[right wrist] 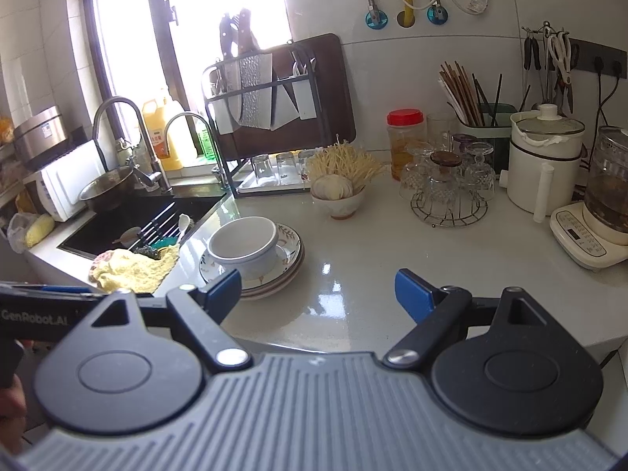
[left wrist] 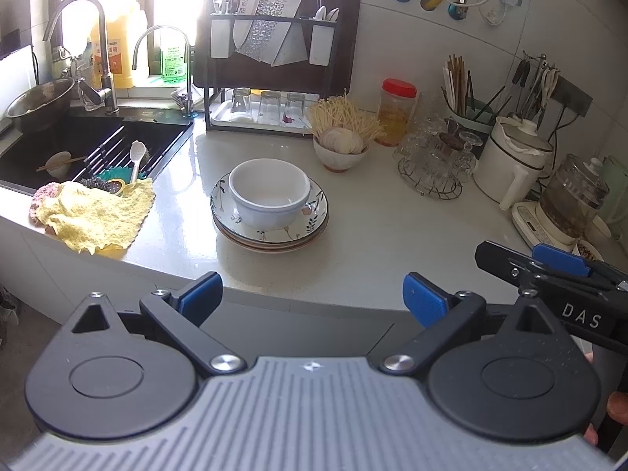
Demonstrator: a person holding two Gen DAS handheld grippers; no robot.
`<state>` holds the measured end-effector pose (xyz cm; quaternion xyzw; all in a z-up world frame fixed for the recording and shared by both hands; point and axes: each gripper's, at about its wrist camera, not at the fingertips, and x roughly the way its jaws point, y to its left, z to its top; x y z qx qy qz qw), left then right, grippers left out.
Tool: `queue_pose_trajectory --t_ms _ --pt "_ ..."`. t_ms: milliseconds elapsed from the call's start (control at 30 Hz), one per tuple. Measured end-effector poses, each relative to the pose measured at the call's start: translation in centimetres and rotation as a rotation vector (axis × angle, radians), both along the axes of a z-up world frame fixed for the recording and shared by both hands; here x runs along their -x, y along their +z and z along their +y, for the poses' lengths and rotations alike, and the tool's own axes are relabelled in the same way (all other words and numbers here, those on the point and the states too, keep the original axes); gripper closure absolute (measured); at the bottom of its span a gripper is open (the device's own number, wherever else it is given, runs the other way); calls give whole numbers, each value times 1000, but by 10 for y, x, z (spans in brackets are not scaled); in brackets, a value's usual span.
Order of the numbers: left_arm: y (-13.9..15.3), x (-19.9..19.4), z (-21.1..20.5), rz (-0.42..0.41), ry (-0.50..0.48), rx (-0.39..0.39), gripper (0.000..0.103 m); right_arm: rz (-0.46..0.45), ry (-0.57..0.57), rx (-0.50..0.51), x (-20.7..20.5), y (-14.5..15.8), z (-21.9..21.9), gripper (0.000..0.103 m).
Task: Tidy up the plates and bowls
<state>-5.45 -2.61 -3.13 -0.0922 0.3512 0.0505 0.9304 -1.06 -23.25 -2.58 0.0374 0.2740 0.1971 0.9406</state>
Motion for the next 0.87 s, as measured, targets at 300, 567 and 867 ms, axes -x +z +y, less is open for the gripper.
queue_pose_trajectory --t_ms 300,567,867 --pt "-2 5 2 1 -3 7 2 -4 -1 0 2 0 3 16" --pt "-2 7 5 -9 0 0 2 -5 -20 -5 6 -4 4 16" --pt "-3 11 5 -13 -1 0 2 -12 -19 -14 10 -7 3 16"
